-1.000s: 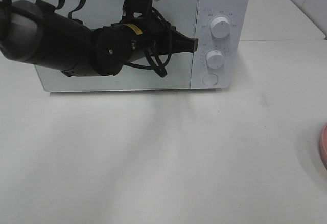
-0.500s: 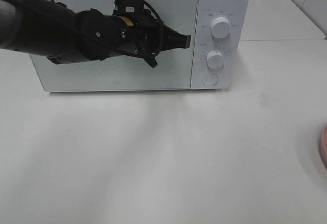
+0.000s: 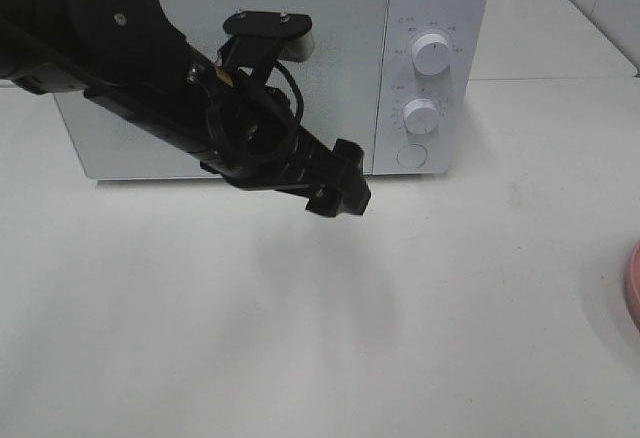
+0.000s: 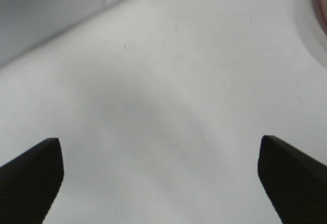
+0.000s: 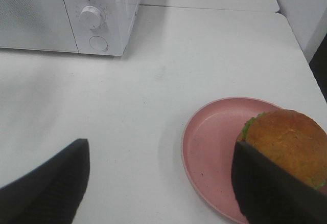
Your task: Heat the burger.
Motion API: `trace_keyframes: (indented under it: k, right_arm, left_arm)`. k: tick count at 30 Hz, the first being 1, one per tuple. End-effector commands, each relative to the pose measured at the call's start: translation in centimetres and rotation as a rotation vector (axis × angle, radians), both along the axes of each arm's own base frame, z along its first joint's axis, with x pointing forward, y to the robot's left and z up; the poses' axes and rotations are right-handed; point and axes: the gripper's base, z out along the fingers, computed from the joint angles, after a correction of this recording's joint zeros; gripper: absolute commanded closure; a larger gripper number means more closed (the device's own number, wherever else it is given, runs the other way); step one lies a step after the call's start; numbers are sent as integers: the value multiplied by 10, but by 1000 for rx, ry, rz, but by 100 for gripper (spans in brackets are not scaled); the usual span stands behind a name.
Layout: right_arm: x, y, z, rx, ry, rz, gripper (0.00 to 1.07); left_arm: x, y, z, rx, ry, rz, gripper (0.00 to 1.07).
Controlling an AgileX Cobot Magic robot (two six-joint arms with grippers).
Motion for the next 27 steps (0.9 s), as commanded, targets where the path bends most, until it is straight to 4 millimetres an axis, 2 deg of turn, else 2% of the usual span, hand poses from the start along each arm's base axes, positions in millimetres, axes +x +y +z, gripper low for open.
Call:
trace_keyframes:
  k: [1,8,14,16,17,19,20,21,23,24,25,26,27]
  right_arm:
    - [-3,0,-1,-9,-26,-2,31]
    - [-3,0,-1,-9,-26,-2,31]
    - [-3,0,-1,-9,-26,-2,31]
    - [-3,0,-1,-9,-26,-2,31]
    - [-3,0,-1,-9,-26,-2,31]
    - [-3,0,-1,-9,-26,-2,31]
    - [-3,0,-1,-9,-26,-2,31]
    - [-3,0,-1,-9,-26,-2,31]
    - [-3,0,-1,-9,-26,-2,31]
    - [-3,0,-1,-9,-26,-2,31]
    - [-3,0,-1,-9,-26,-2,31]
    - [-3,0,-1,-9,-26,-2,31]
    - [-3,0,-1,-9,-26,-2,31]
  left_arm:
    - [-13,4,7,35,69,-51,7]
    - [-42,24,32,145,211,-173,7]
    - [-43,47,44,174,287,-150,7]
    - [-33,72,50,181,340,-84,7]
    - [-33,72,50,181,340,-84,7]
    - [-26,99,56,186,397,-22,7]
    - [-26,99,56,186,397,-22,7]
    - [-24,116,62,185,429,15,7]
    - [-24,123,65,181,437,34,7]
    - [-24,143,74,166,449,90,7]
    - [-24,152,79,156,445,121,7]
    - [-24,152,79,156,445,121,7]
    - [-25,170,88,142,437,187,7]
